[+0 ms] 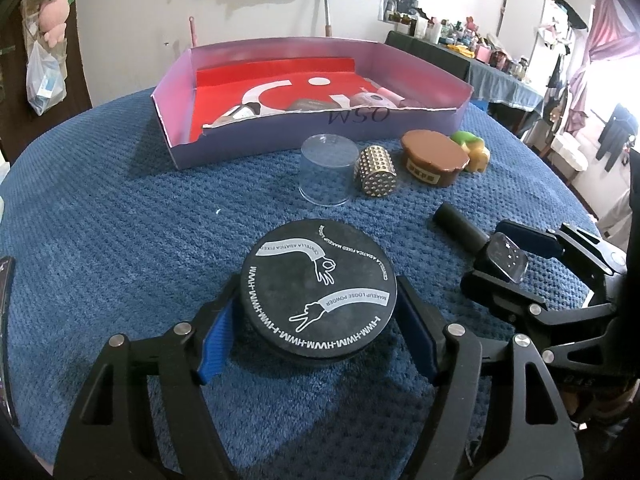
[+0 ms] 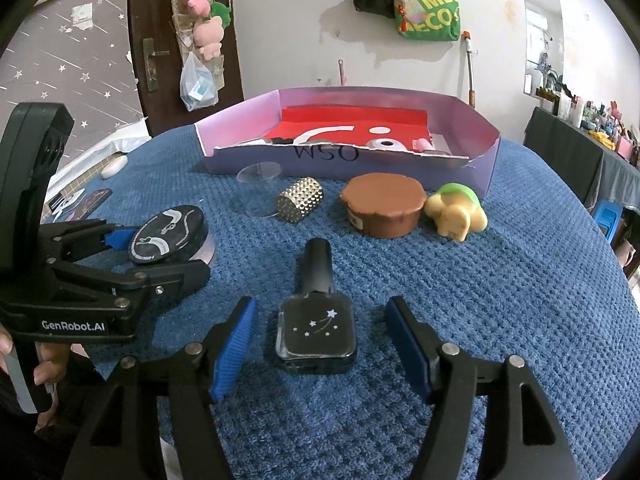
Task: Organize rigid objects
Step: 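Lift the powder jar with the left tool while the right tool lifts the nail polish, then lower the powder jar into the box with the left tool while the right tool lowers the nail polish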
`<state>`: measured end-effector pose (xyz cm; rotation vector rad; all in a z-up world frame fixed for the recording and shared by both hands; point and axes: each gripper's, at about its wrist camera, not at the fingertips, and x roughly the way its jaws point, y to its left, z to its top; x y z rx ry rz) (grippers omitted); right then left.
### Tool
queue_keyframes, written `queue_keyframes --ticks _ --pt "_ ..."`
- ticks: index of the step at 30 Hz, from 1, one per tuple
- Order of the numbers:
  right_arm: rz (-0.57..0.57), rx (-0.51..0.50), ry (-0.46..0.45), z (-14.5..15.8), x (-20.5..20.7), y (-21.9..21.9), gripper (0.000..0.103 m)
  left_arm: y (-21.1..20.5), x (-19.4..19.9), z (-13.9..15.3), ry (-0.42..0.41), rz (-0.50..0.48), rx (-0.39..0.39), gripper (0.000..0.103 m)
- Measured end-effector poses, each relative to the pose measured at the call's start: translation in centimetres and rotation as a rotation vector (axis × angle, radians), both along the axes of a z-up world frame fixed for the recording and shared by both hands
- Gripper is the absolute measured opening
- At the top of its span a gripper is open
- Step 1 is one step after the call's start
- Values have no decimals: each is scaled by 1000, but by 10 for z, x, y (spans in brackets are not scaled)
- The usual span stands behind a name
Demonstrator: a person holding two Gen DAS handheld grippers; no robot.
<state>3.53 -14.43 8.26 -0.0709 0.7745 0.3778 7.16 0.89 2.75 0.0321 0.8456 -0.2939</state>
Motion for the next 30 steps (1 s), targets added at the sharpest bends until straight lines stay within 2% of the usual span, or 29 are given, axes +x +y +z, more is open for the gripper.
queue_keyframes --ticks 1,3,4,5,11,17,23,30 --pt "1 -4 -4 0 0 1 68 0 1 0 -1 2 -3 71" --pt "3 -20 -17 -1 -3 2 54 1 2 0 -2 5 -5 69" --pt "5 -31 -24 -1 -3 3 40 1 2 0 -4 9 -4 66" --pt "20 -30 -23 0 -4 4 38 1 3 0 -3 10 -1 66" --pt "39 13 -28 4 -7 3 37 -1 2 5 -6 -10 -16 66" --pt "33 -2 -63 13 -6 4 37 -5 0 7 -15 -18 -13 65" --pt "24 4 -51 10 -4 1 38 -6 0 10 -20 -17 -16 65" --pt "25 44 -76 34 10 -8 37 -4 10 40 -64 -45 -52 65"
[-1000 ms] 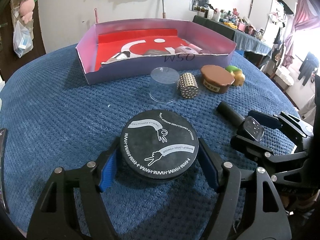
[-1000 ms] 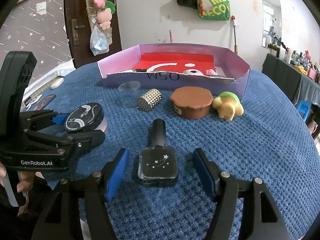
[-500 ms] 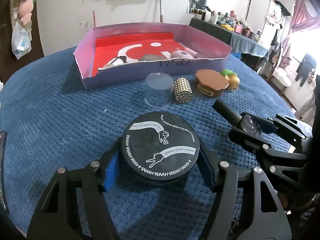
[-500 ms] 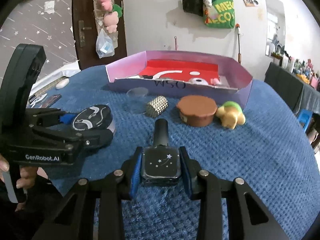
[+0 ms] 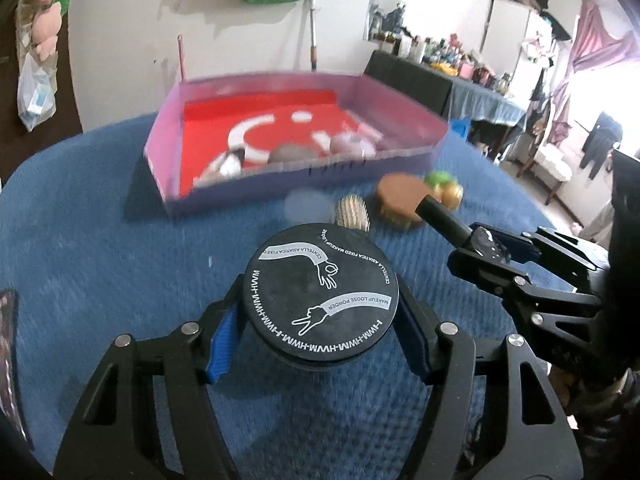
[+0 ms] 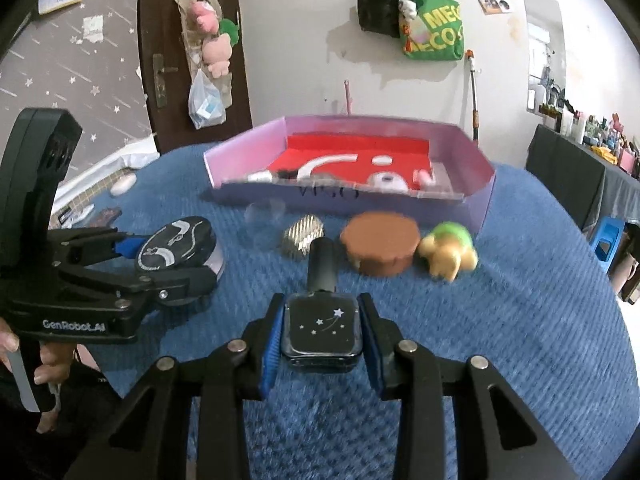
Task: Organize rigid objects
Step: 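Lower the powder jar into the box with the left tool while the right tool lowers the nail polish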
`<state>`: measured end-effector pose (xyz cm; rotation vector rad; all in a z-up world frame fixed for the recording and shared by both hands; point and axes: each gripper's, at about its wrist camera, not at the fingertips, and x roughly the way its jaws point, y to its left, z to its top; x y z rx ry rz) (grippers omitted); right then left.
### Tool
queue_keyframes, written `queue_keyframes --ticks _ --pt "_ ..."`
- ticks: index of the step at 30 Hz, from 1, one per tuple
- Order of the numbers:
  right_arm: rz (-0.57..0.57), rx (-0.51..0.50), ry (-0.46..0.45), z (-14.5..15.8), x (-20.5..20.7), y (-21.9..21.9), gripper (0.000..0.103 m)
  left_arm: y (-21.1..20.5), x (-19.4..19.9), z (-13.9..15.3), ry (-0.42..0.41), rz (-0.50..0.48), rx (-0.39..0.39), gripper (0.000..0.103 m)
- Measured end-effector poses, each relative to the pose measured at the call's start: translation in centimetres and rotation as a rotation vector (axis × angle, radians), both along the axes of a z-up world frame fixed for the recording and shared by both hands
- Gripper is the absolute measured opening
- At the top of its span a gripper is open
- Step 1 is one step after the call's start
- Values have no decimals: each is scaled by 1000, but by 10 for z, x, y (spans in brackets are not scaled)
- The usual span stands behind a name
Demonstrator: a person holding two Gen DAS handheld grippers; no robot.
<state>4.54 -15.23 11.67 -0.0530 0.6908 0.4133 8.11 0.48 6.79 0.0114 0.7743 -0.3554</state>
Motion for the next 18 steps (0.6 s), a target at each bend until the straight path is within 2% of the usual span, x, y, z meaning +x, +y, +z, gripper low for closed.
queue_keyframes --ticks 5,9,13,18 --pt "19 48 -18 29 33 -6 37 0 29 33 -48 -23 -4 65" --pt "42 59 -13 52 80 -8 37 -2 73 54 -63 -57 8 65" --pt "49 47 30 64 142 -10 37 -3 129 57 10 -93 -4 65" --pt "45 24 128 54 212 -9 37 -11 183 43 87 -133 4 65"
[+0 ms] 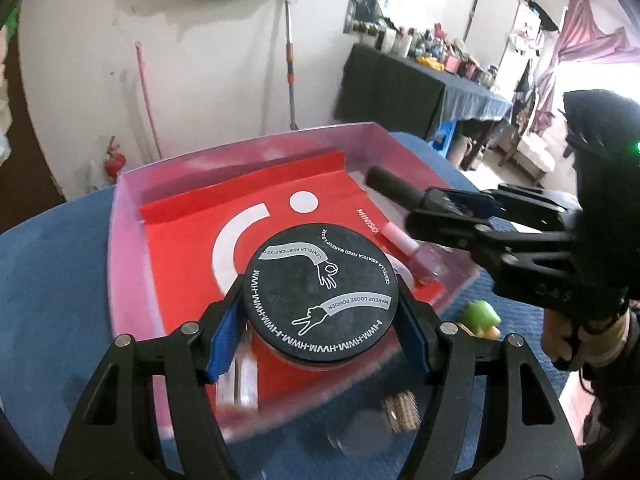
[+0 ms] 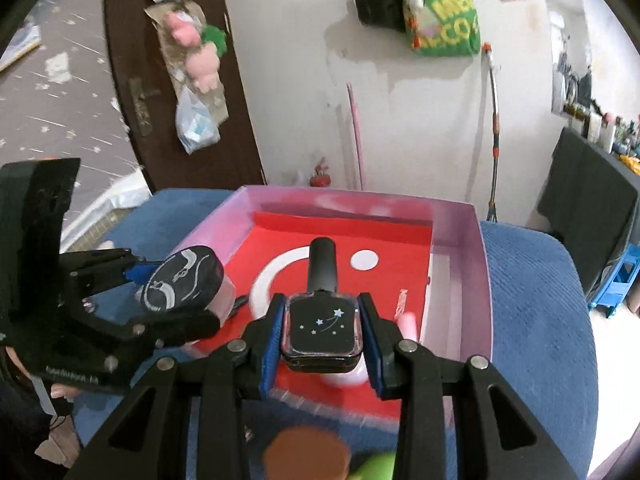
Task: Organize rigid objects
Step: 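Lower the powder jar into the box with the left tool while the right tool lowers the nail polish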
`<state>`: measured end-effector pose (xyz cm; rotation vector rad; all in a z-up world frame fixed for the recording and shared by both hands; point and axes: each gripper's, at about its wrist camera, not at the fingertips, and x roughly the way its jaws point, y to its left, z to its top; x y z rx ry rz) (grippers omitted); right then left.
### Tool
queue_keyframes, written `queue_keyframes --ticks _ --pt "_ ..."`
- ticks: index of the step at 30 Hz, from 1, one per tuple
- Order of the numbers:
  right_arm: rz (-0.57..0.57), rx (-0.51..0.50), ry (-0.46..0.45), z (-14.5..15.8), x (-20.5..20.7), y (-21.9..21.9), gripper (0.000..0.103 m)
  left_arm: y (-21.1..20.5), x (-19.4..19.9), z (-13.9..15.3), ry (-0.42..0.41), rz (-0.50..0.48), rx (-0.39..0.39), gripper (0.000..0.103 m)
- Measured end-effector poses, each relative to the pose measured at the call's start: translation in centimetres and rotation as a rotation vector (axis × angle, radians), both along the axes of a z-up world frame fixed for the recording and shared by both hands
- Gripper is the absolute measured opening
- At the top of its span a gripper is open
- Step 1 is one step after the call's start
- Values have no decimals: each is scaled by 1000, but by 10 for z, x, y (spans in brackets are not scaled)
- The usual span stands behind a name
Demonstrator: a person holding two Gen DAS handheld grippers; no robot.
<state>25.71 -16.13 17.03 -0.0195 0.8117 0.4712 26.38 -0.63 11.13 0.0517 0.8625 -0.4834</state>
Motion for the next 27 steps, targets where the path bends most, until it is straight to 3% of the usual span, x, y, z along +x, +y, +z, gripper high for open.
queue_keyframes --ticks 5,11,27 --pt "-9 -21 113 -26 53 4 38 -6 37 -23 104 -24 -3 65" --pt "-10 -60 196 -46 81 10 38 -11 61 -47 170 -19 53 65" --pt "-15 -161 289 -68 94 27 38 -16 74 -61 176 -13 107 66"
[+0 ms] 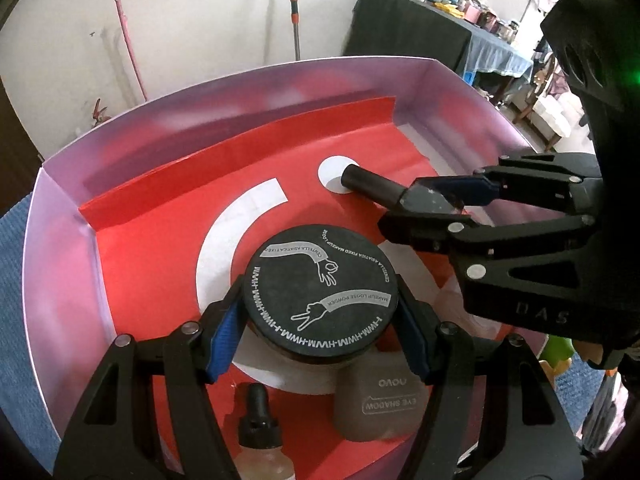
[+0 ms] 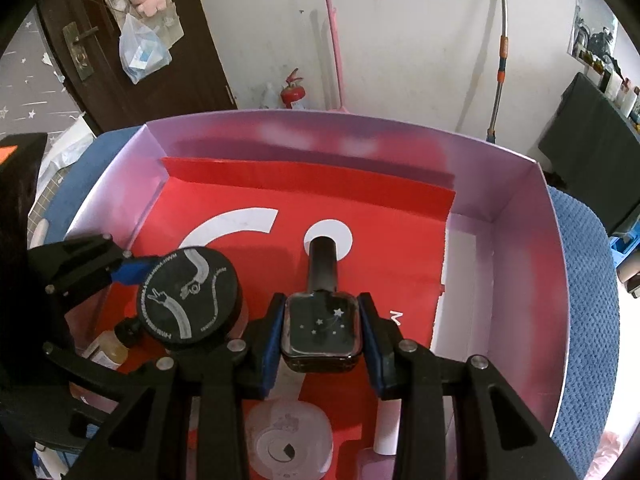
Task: Organize rigid objects
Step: 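Lower the powder jar into the box with the left tool while the right tool lowers the nail polish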
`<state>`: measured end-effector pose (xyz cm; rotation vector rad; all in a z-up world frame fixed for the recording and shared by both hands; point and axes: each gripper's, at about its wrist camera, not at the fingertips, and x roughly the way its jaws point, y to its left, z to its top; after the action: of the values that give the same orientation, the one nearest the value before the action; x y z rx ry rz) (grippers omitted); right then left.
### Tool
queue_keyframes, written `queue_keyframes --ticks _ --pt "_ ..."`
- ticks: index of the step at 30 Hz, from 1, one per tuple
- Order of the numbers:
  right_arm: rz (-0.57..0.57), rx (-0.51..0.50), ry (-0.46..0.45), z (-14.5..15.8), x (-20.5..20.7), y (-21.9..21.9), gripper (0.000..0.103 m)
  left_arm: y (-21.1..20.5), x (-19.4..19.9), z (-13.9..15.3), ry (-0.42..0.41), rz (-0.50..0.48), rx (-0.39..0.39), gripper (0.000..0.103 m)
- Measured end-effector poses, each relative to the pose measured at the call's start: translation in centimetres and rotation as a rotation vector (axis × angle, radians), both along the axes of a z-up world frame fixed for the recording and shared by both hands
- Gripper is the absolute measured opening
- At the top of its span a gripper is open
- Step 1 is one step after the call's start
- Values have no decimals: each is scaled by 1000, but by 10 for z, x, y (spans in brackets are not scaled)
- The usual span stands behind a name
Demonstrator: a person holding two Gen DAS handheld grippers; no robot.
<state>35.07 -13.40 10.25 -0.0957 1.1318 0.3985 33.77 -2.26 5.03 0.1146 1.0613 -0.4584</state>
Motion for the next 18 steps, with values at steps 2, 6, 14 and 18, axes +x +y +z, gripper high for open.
queue_keyframes --ticks 2,6,14,18 --pt "-3 -7 6 -2 1 0 38 -1 3 -1 8 5 8 66" --pt "-8 -24 30 -8 4 0 38 -6 10 -4 34 6 45 65" --pt "-3 -28 32 -10 5 1 38 -12 10 -3 26 -9 79 65" --pt "2 -40 27 -11 5 5 38 -15 11 -3 29 -6 78 66"
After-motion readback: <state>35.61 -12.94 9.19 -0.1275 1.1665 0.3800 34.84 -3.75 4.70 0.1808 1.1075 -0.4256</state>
